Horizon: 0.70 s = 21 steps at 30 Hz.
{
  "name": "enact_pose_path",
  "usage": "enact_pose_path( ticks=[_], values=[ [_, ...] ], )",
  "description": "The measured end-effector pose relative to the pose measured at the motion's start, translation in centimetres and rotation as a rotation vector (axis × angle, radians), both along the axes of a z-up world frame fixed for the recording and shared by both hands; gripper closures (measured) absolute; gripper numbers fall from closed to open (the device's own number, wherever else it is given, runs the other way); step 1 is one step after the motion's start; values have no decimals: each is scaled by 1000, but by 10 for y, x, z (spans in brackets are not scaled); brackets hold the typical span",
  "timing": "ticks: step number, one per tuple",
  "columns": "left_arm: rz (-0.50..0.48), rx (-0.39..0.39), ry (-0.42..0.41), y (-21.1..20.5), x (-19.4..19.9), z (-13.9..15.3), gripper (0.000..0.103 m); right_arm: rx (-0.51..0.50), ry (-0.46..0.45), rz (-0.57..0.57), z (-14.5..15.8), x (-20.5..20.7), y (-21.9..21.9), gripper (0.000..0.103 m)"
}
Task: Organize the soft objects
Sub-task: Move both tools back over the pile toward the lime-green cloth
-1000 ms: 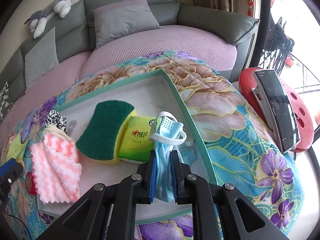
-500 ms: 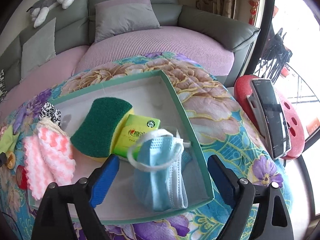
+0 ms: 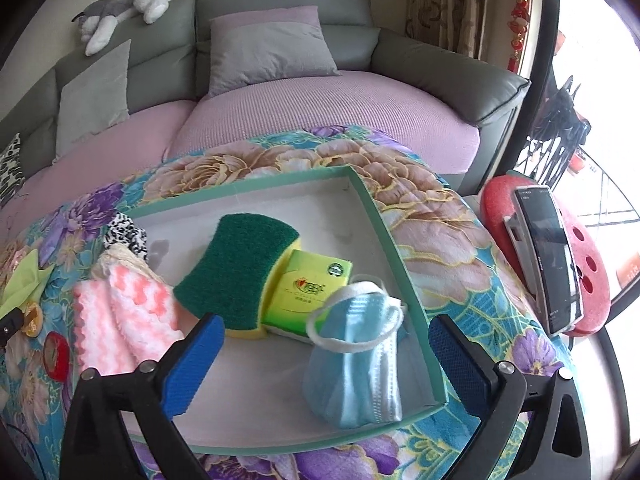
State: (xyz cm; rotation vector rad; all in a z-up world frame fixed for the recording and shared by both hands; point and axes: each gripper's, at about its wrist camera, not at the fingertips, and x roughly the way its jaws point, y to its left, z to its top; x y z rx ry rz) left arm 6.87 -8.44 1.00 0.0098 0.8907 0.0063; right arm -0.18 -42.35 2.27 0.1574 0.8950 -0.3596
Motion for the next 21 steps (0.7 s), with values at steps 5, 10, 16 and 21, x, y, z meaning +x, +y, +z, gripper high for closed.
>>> enact_pose_path(
  ticks=[5,10,16,21],
  values=[
    [61,-11,-30,19,-1,6,6,-10,-23,22,8,5,16,0],
    [146,-25,-84,46,-6,18,6,46,-125,99,28,11,45,0],
    [257,-28,-119,84,-13,26,6,43,-131,224,28,27,99,0],
    [329,-59,-137,113,-20,30,6,62,-137,302,27,36,135,0]
  ],
)
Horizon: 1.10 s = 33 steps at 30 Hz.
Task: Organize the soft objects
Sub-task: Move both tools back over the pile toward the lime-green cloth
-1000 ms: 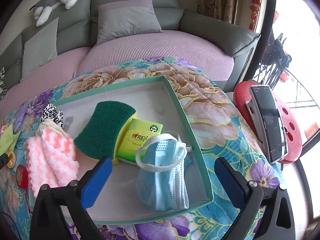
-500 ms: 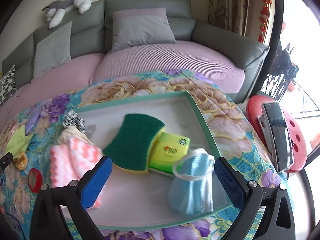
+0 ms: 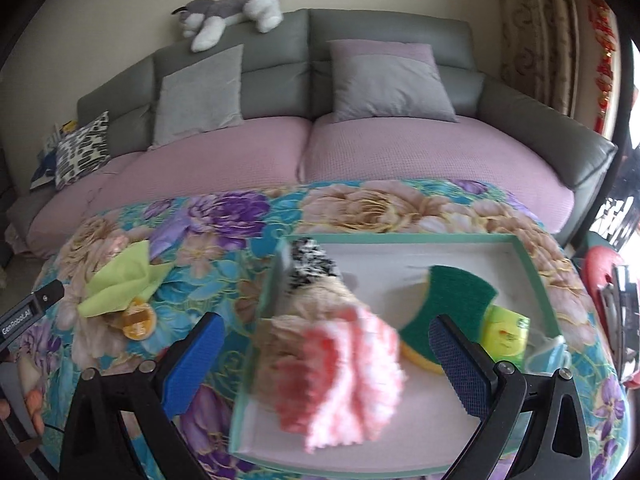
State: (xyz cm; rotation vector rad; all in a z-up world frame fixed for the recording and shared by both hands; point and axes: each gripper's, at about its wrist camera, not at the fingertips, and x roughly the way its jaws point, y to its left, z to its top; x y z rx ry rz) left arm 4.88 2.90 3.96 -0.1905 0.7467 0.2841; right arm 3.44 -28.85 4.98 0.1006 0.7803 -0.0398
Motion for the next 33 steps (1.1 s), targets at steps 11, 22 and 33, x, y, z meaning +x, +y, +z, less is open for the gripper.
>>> enact_pose_path(
  ticks=[11,22,33],
  values=[
    [33,30,-14,22,2,14,6,22,-19,81,-2,15,46,0],
    [71,9,-31,34,19,27,6,34,15,122,-17,29,82,0],
    [51,8,30,38,35,-1,6,34,52,121,-31,41,96,0]
  ],
)
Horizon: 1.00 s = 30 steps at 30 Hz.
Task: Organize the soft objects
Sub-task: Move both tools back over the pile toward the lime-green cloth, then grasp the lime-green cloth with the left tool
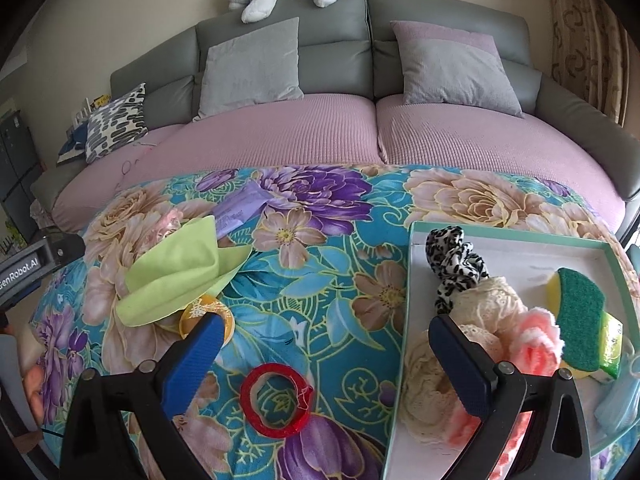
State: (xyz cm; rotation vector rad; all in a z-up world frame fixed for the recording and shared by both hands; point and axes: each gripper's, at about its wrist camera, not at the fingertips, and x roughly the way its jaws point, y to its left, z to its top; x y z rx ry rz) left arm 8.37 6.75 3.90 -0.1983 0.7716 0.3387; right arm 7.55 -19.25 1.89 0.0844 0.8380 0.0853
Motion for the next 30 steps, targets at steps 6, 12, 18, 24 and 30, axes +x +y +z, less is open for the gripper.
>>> enact_pose_path(
  ticks=[6,12,18,24,30],
  values=[
    [8,-4,24,7,1,-13,6,-4,14,13,-5,2,4,0],
    [26,-27,8,17,-2,-15,6,33,44,27,-11,2,0,0],
    [-11,-54,13,15,4,-21,6,1,51,35,-6,7,4,0],
    [-96,-70,58,3,14,-31,6,-28,44,59,7,23,17,0],
    [-154,-94,80,-7,20,-36,6,-35,38,80,9,40,30,0]
  ],
)
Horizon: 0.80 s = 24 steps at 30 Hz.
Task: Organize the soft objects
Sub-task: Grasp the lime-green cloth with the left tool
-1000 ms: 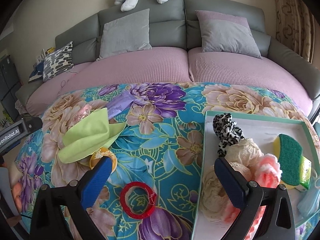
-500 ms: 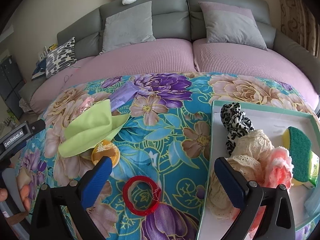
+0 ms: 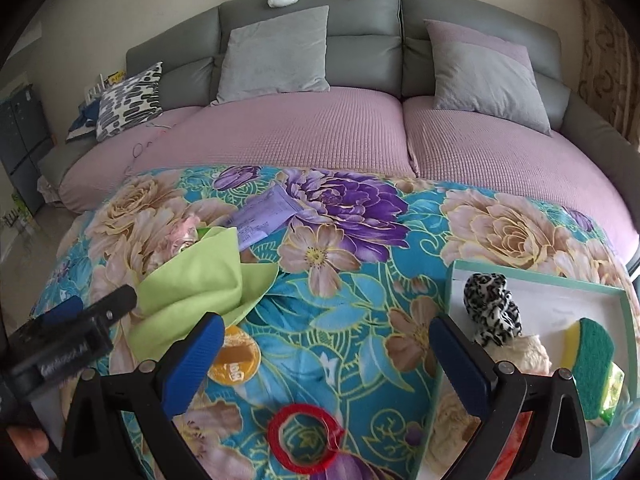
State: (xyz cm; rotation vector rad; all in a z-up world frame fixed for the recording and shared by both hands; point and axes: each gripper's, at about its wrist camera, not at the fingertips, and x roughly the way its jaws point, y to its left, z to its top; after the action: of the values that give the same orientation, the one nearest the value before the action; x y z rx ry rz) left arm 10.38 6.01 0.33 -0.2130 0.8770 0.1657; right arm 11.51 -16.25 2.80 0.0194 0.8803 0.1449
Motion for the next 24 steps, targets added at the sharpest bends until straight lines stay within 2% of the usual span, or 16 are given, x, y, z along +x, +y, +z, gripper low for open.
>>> enact_pose_path(
  ticks=[4,9,13,14,15,17,19,21,24],
  values=[
    [-40,-15,19,-8,4,-5,6,5,28,-4,-12,3,-1,0],
    [-97,-74,45,-18,9,-15,6,1,56,-30,-20,0,-10,0],
    [-131,-71,58,-29,12,-21,8,14,81,-47,-24,-2,-20,0],
    [-135,-73,60,-31,13,-22,14,14,81,-51,-24,-2,-21,0],
    [-140,-83,66,-32,14,-24,25,15,82,-54,-25,-2,-23,0],
    [-145,-103,75,-32,15,-27,37,17,88,-49,-26,-2,-24,0],
    [-142,-104,79,-32,15,-28,40,17,94,-43,-28,-3,-24,0],
    [-145,-102,80,-33,15,-29,55,19,95,-40,-28,-3,-24,0],
    [-161,-109,90,-36,15,-30,71,26,92,-41,-27,-4,-25,0]
  ],
)
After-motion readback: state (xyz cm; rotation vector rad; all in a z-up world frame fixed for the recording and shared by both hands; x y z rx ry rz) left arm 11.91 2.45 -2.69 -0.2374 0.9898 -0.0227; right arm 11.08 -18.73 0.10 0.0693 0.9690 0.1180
